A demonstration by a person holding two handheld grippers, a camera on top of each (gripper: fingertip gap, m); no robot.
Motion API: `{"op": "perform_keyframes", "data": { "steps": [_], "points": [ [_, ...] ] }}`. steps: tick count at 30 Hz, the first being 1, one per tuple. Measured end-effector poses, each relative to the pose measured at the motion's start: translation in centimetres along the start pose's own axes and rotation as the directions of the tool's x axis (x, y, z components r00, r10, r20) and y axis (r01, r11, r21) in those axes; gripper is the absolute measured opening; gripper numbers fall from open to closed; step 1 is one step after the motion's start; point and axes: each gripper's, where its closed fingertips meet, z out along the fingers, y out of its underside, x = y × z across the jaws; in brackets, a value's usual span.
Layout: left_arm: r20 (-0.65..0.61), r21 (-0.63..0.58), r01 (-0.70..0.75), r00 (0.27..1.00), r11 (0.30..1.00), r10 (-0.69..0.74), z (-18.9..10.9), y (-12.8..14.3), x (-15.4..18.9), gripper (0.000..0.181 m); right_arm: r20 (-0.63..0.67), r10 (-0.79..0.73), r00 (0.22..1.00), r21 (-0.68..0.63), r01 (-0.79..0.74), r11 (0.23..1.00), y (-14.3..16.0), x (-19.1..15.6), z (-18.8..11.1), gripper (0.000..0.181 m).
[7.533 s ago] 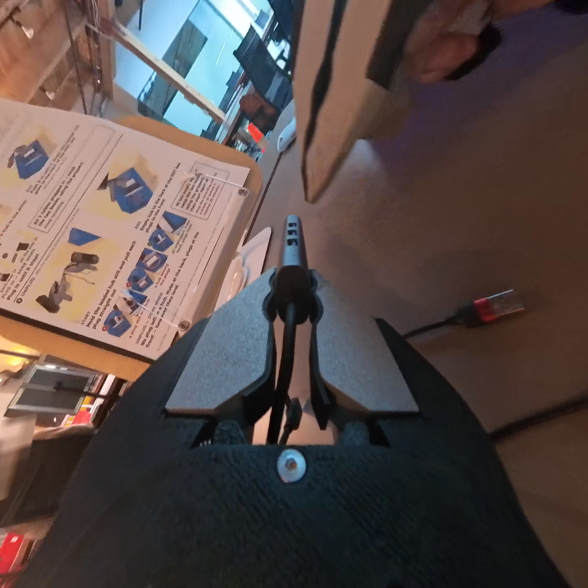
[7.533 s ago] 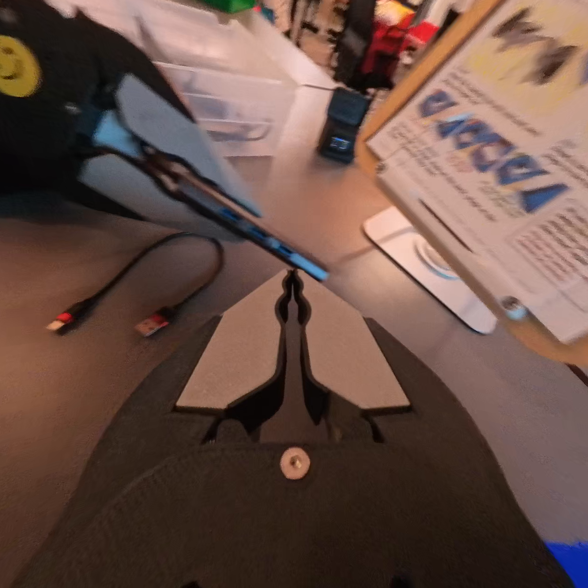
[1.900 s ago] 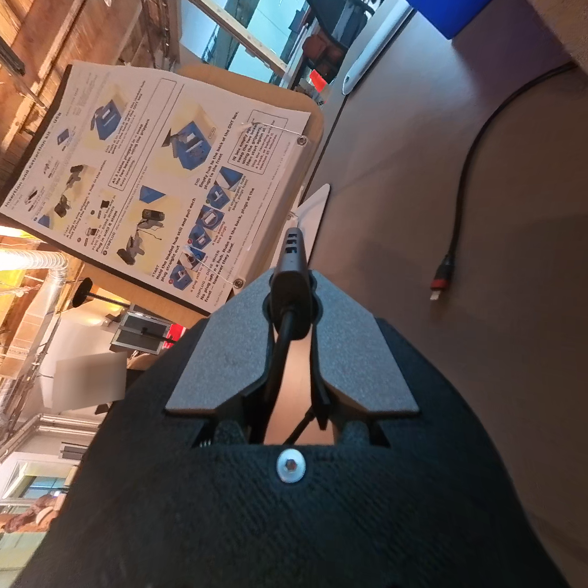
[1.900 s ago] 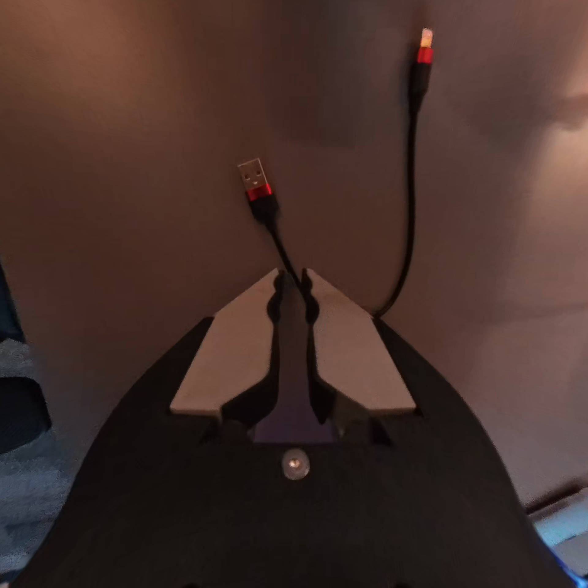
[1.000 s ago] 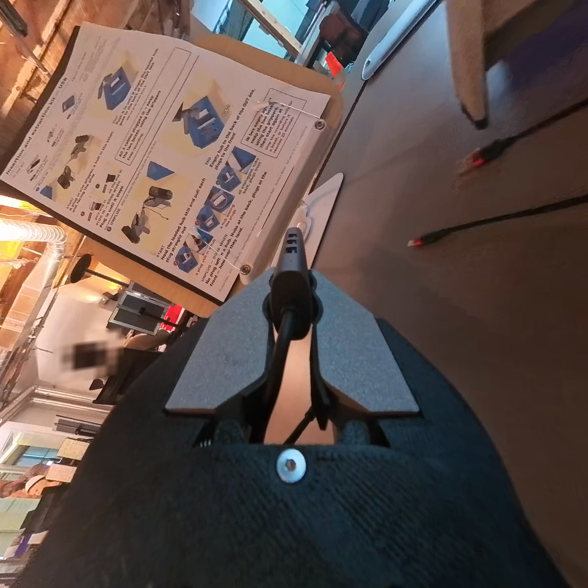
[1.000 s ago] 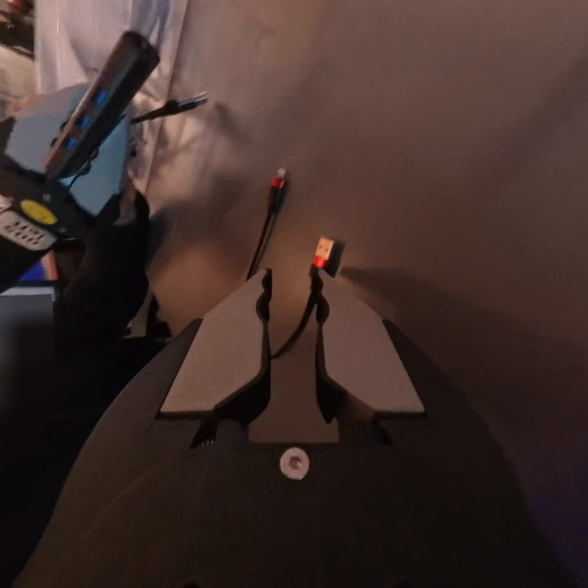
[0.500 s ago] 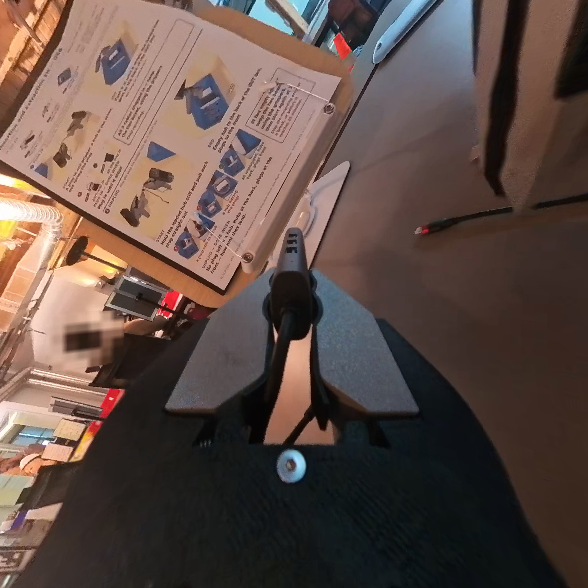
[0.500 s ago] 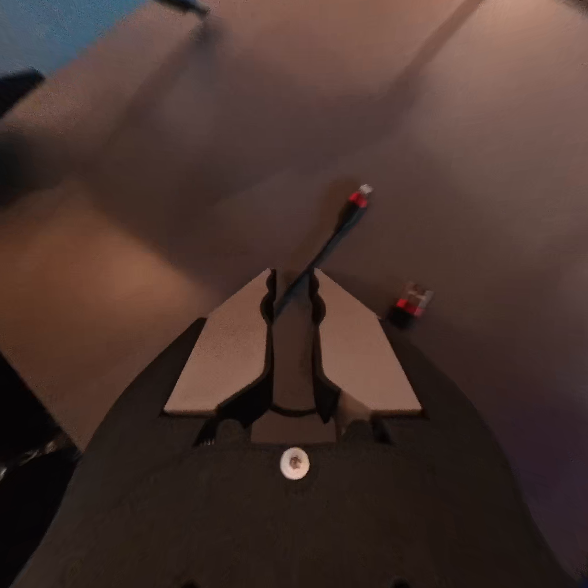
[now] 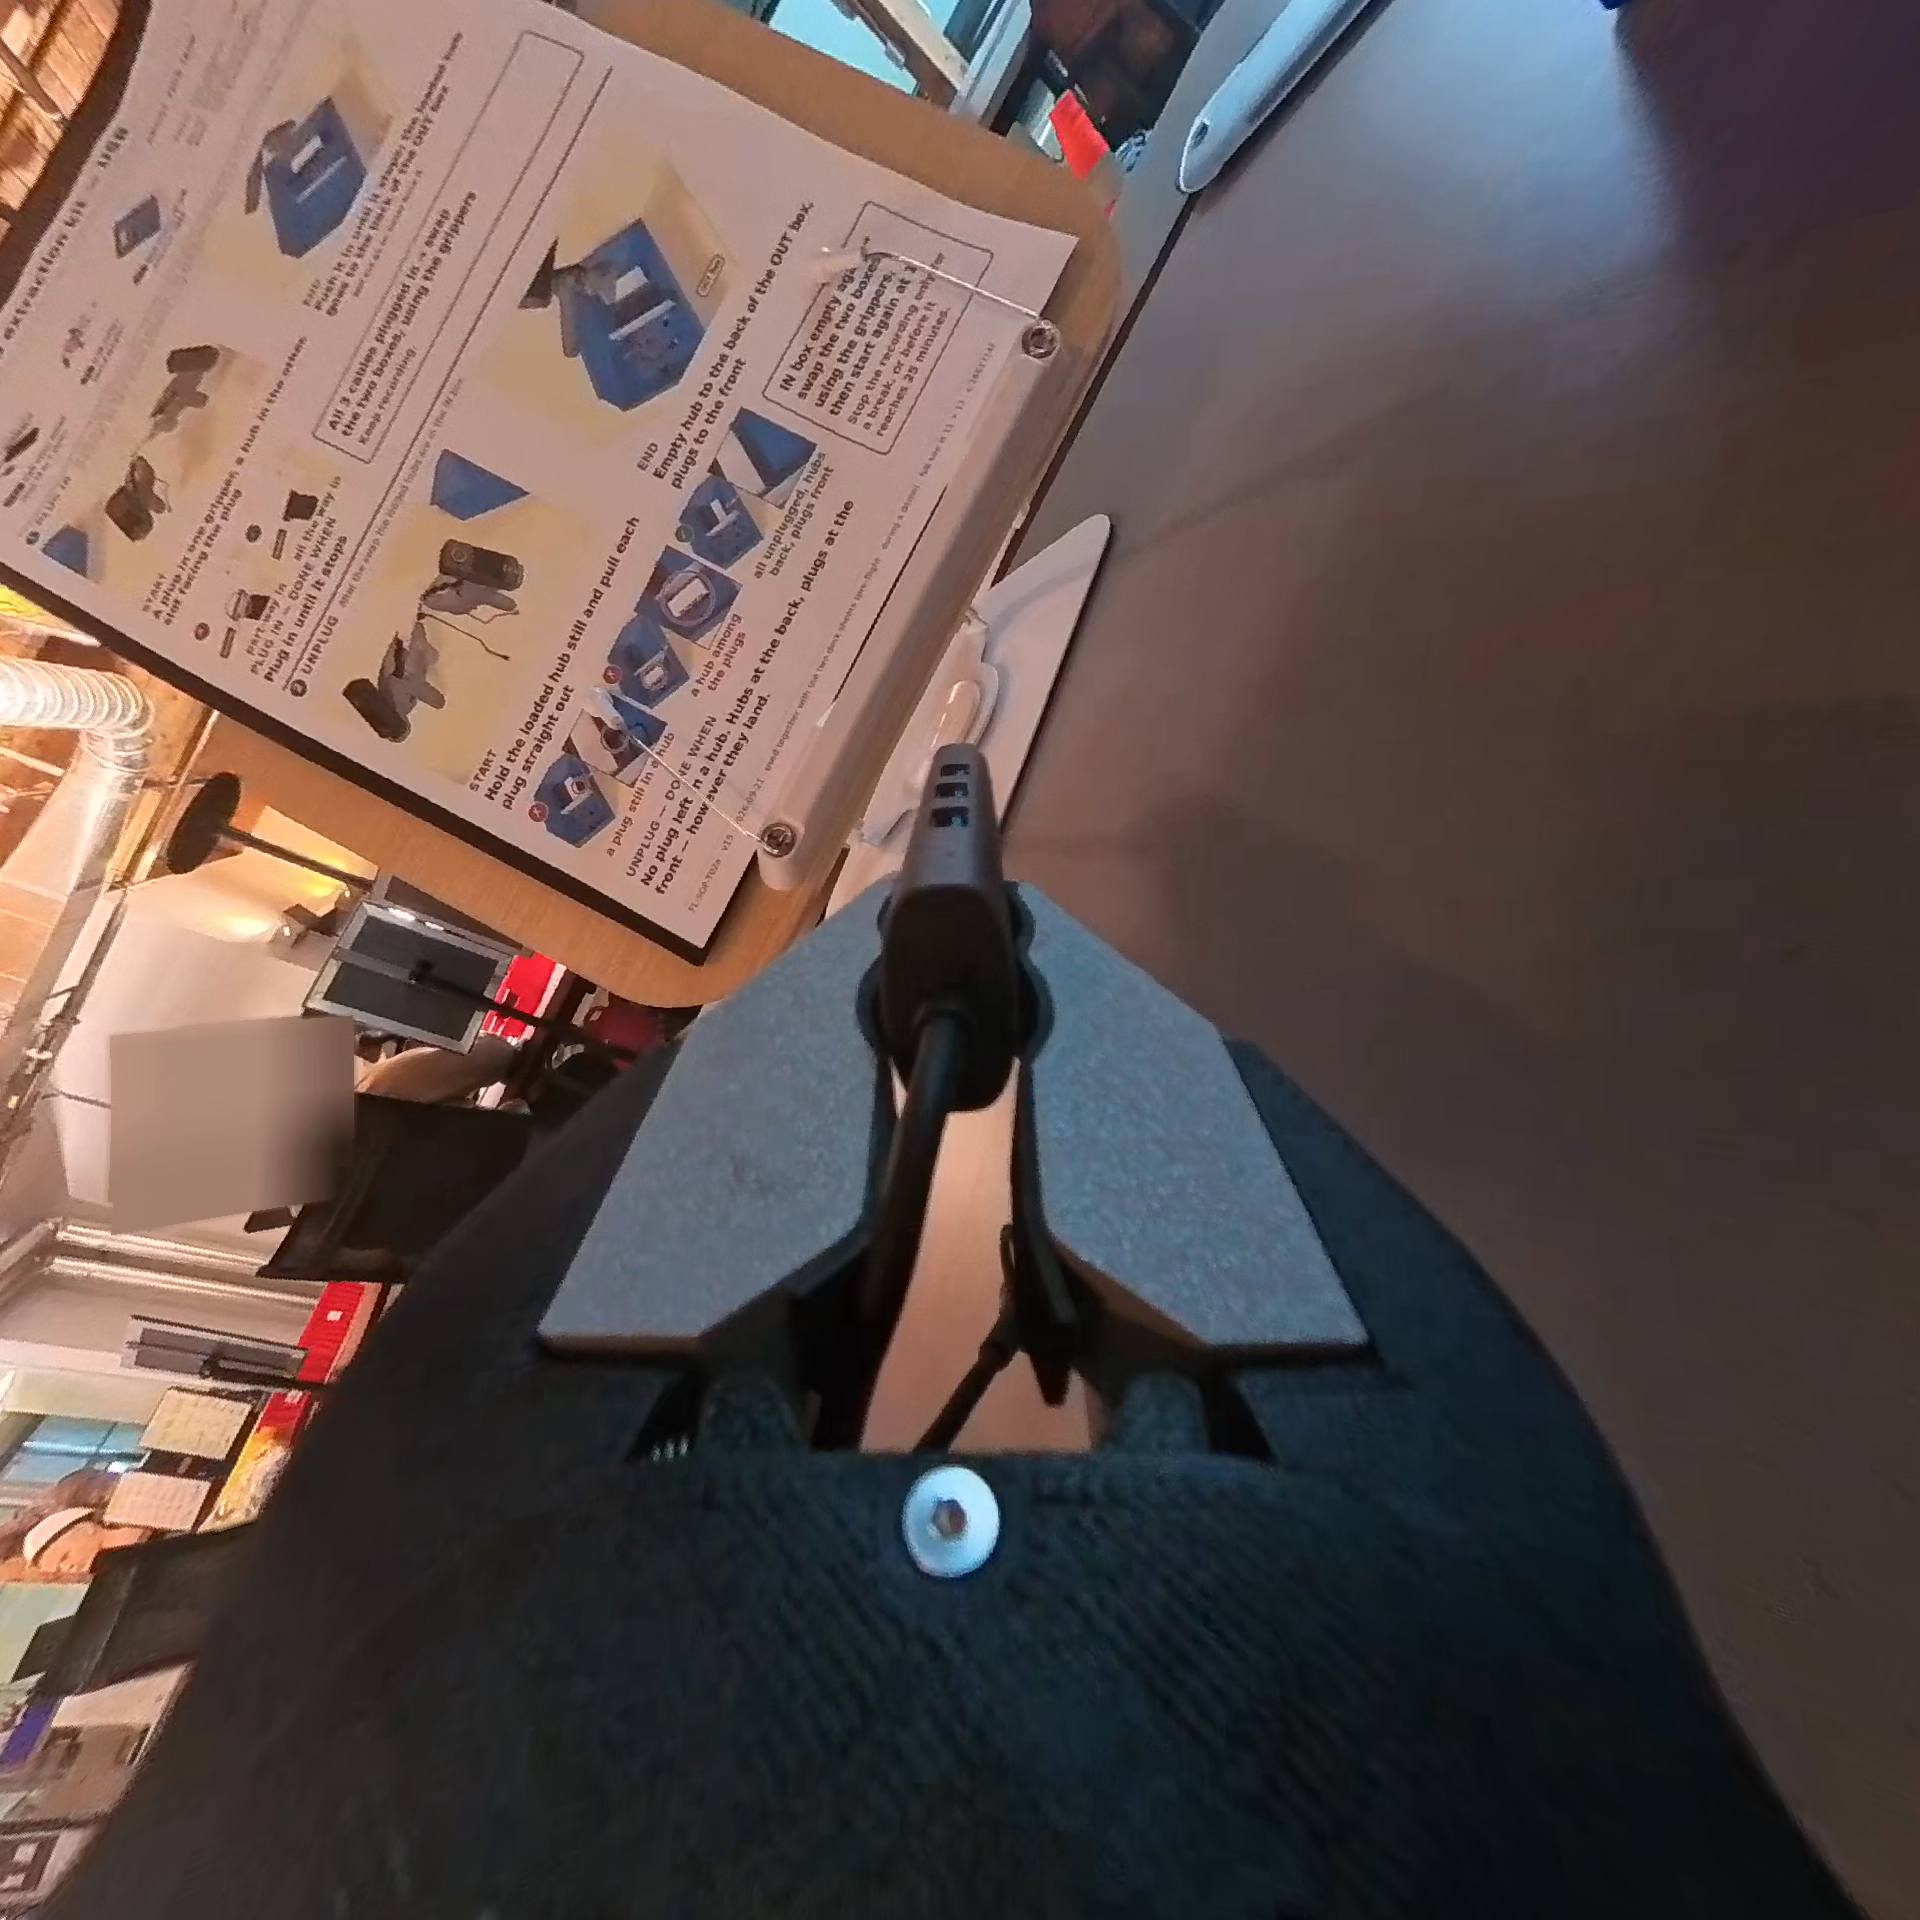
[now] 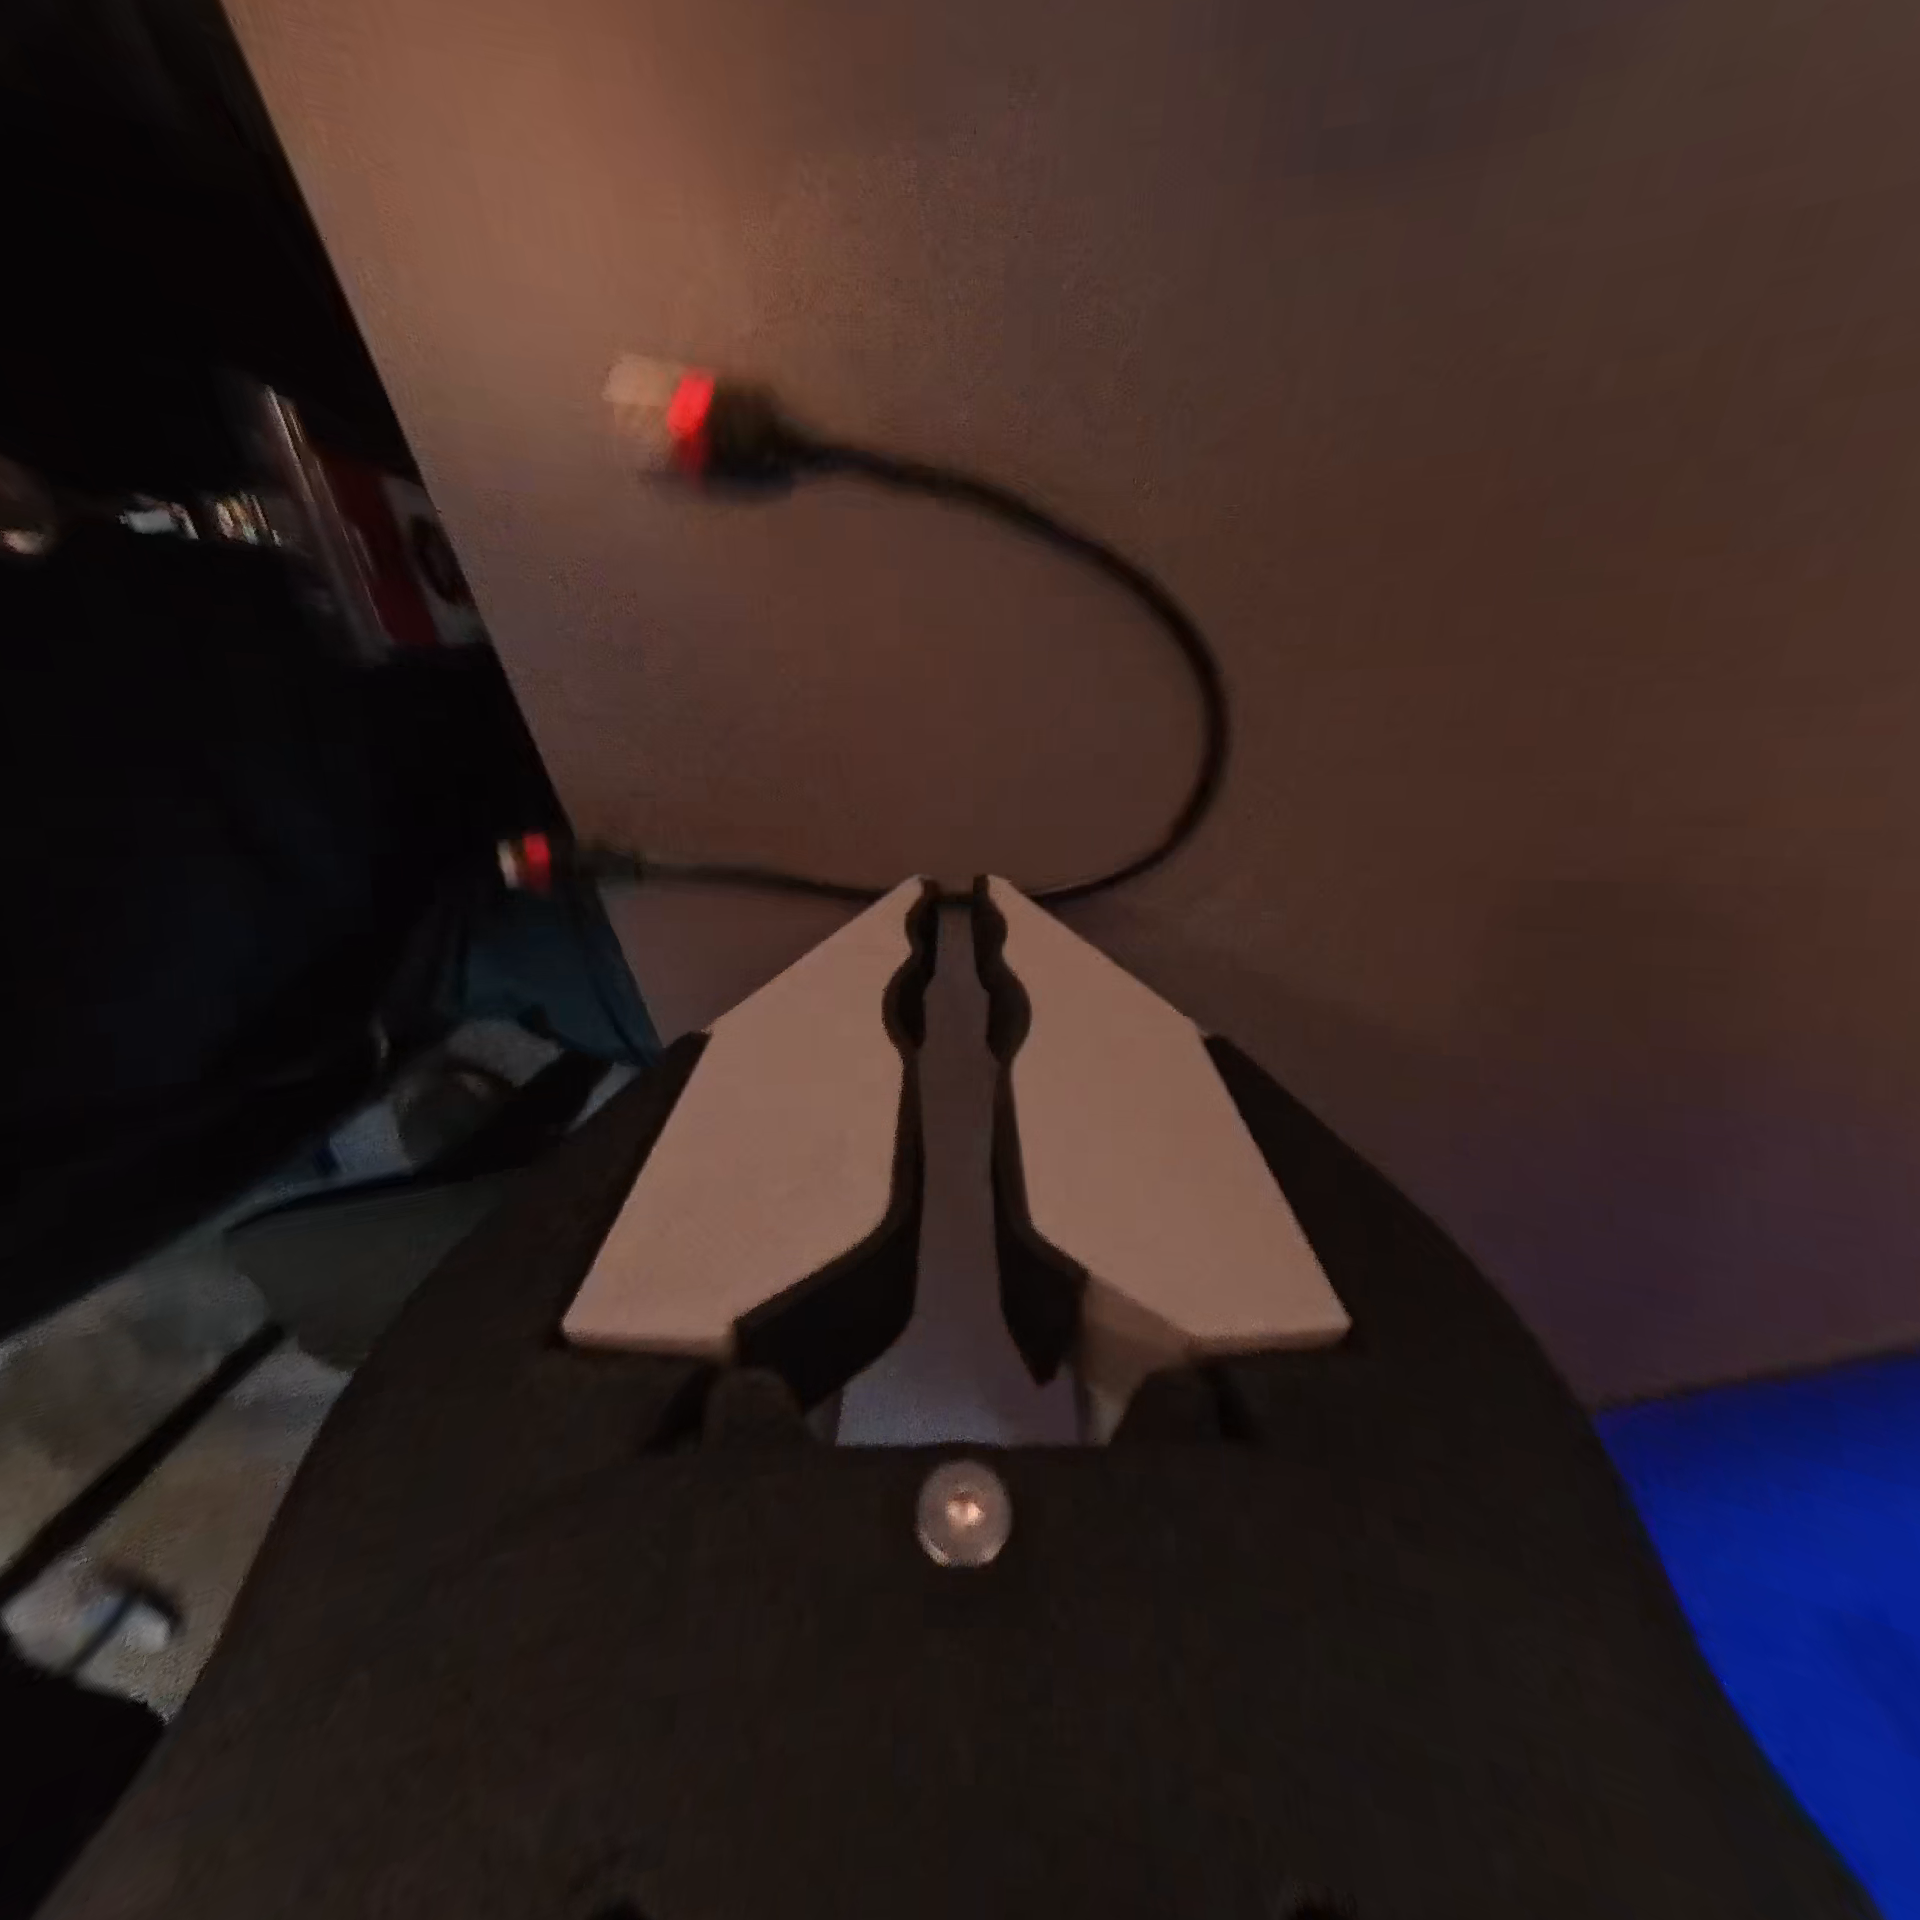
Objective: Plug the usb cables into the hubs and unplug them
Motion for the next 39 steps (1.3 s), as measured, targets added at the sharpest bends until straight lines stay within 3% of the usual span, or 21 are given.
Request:
{"op": "perform_keyframes", "data": {
  "steps": [4,8,12,16,19,25,28,31,34,39],
  "points": [
    [-0.016,0.020,-0.026,1.000,0.999,0.026,0.0,-0.5,0.7,0.014,0.022,0.004,1.000,0.196,-0.008,0.981,-2.6,-0.8,-1.1,0.012],
    [-0.027,0.014,-0.025,0.999,1.000,0.026,0.1,-0.2,1.0,0.015,-0.034,-0.220,0.975,0.271,0.221,0.937,-4.5,-3.7,1.2,0.003],
    [-0.028,0.012,-0.027,0.999,1.000,0.027,0.1,-0.2,1.0,0.015,-0.261,-0.202,0.944,0.265,0.271,0.925,-5.9,-0.1,2.4,0.003],
    [-0.027,0.009,-0.026,0.999,1.000,0.027,0.2,-0.1,1.0,0.015,-0.307,-0.139,0.941,0.275,0.228,0.934,-6.1,3.5,2.2,0.000],
    [-0.026,0.007,-0.021,0.999,1.000,0.021,0.2,-0.1,0.9,0.014,-0.358,-0.011,0.934,0.293,0.123,0.948,-5.5,7.1,1.6,0.000],
    [-0.036,0.034,-0.033,0.999,0.999,0.034,0.0,-0.5,1.0,0.015,-0.389,0.098,0.916,0.310,0.030,0.950,-4.2,8.8,0.4,0.000],
    [-0.060,0.085,-0.093,0.993,0.992,0.098,-0.2,-1.4,2.1,0.015,-0.266,-0.087,0.960,0.377,0.187,0.907,-6.5,4.2,0.1,0.011],
    [-0.074,0.117,-0.160,0.983,0.980,0.169,-0.4,-1.9,3.2,0.014,-0.248,-0.358,0.900,0.350,0.428,0.833,-7.7,0.0,1.2,0.012],
    [-0.078,0.146,-0.174,0.979,0.974,0.187,-0.7,-2.4,3.5,0.014,-0.248,-0.441,0.862,0.267,0.499,0.825,-7.6,-0.1,2.7,0.020],
    [-0.094,0.145,-0.181,0.976,0.973,0.196,-0.6,-2.2,3.9,0.015,-0.208,-0.425,0.881,0.290,0.470,0.833,-8.9,1.3,3.0,0.030]
  ]
}}
